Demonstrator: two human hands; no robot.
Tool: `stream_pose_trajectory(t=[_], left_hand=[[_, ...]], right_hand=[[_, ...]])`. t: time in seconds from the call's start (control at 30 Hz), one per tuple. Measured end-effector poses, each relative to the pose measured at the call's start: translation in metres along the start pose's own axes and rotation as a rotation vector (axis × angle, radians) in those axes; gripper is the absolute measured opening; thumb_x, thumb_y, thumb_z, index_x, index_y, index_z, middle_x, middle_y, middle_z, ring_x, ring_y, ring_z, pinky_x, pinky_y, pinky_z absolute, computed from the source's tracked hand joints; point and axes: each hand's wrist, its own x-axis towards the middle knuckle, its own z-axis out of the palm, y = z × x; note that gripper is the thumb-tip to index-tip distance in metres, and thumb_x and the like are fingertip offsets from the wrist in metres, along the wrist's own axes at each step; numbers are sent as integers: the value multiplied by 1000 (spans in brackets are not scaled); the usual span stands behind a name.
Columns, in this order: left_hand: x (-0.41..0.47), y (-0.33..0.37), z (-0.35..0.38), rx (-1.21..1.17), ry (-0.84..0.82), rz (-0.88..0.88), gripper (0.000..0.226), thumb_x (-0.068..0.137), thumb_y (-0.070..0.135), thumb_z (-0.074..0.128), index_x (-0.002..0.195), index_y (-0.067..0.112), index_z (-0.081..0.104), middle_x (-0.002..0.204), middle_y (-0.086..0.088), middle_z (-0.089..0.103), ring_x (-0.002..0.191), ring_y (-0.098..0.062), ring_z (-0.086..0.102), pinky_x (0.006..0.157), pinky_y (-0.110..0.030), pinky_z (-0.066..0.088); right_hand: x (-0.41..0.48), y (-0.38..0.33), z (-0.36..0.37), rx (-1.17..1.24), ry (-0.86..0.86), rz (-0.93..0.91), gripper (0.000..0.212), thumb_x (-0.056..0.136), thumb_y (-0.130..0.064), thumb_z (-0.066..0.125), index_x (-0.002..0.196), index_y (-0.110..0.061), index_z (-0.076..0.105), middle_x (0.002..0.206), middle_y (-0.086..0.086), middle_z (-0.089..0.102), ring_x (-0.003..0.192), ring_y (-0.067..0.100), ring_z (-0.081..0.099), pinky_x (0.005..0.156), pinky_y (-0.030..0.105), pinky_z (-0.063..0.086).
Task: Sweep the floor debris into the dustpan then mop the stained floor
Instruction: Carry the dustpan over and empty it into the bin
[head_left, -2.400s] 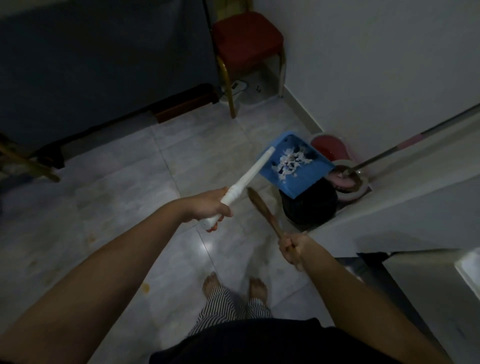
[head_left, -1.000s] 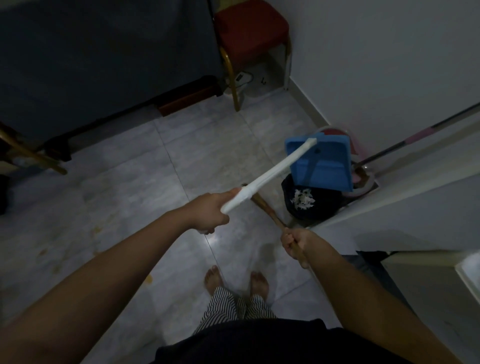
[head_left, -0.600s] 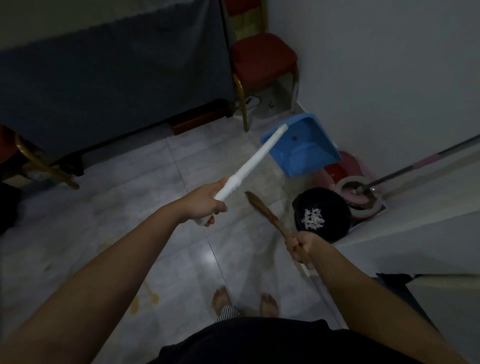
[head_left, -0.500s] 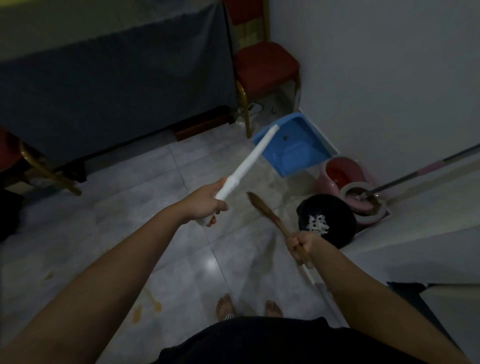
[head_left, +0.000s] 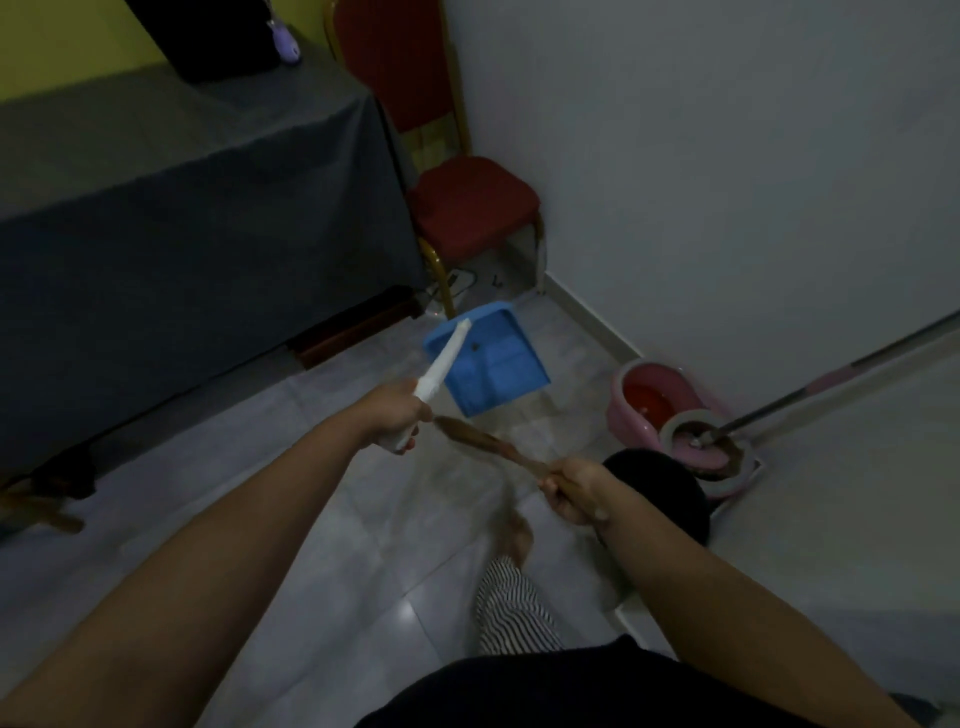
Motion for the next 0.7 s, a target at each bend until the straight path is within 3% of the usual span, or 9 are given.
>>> stream_pose_trajectory(t=[0.13,0.23,0.37,0.47,0.57,0.7], left_hand=[[67,55,-10,16,-19,-87,41,92,9,56,131,12,46,80,-13,53,61,-19,51,48,-27,45],[111,99,-11,7,-38,-152,25,94,7,53,118,9,45,73,-12,49,55,-18,46,42,-21,43],[168,150,-9,44,-76,-167,37,94,10,53,130,4,44,79,-13,53,58,-17,48,50,-26,44],[206,184,-7,83,-85,-185,45,94,13,53,136,2,43,82,-13,54,61,-17,51,53,-27,46],[248,224,-8,129,-117,-174,48,95,15,53,139,5,41,88,-13,57,65,-18,55,50,-27,49],[293,269,-5,167,-187,-177,45,97,18,52,139,7,39,88,-10,54,65,-16,54,40,-18,49]], right_hand=[[34,-59,3,-12,78,-21,28,100,2,36,75,-2,49,66,8,46,17,7,40,25,11,36],[52,-106,1,-42,107,13,24,101,1,33,85,-2,50,72,10,48,19,8,45,27,12,38],[64,-173,-8,-69,121,46,15,101,-3,37,101,-2,52,77,12,49,27,11,51,29,13,40],[72,-216,-12,-109,89,63,14,100,-10,46,94,-3,56,72,10,53,31,9,53,31,14,41],[78,-263,-14,-176,37,-3,13,93,-14,60,87,-4,65,55,4,62,38,8,56,36,15,44],[94,-315,-12,-139,-82,-103,17,88,-11,58,102,-6,65,62,6,66,47,14,58,51,24,48]])
